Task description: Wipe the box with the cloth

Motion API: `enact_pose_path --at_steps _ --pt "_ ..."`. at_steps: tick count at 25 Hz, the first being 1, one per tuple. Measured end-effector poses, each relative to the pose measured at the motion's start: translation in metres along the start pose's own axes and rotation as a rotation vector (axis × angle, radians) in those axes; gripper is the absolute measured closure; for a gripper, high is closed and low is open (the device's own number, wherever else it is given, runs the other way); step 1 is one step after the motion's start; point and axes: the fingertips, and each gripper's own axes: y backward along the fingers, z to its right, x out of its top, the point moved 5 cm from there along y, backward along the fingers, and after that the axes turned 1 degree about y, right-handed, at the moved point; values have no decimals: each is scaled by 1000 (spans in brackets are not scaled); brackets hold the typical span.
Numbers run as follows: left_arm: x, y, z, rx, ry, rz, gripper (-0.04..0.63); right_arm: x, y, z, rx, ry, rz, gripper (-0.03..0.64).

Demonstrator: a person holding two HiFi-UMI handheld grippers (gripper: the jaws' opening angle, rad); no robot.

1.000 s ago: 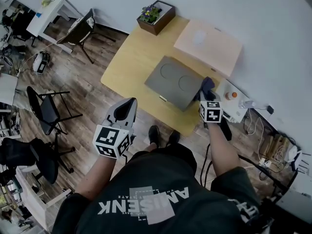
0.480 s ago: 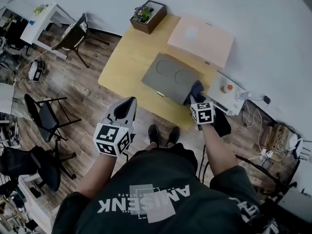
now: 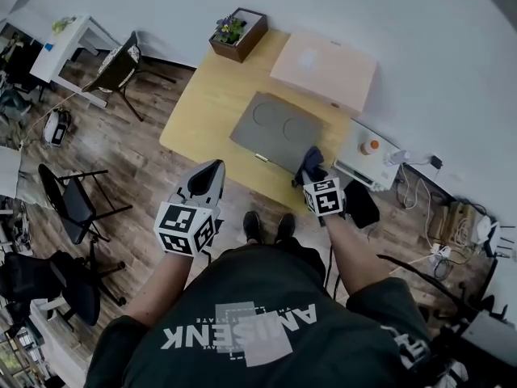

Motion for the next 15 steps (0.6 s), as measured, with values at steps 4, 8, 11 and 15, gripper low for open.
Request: enact_pose_path --at_steps 4,8,11,15 --pt "-2 0 2 -8 -5 -3 594 -6 4 -14 30 15 -8 535" --pt "-3 -2 7 -18 -14 -10 594 -13 8 -25 62 24 -14 535" --pt "0 -5 11 -24 -28 -14 594 -16 10 -28 85 27 -18 535" --pt "3 -8 12 -20 -50 -15 594 -17 18 -31 103 49 -7 535"
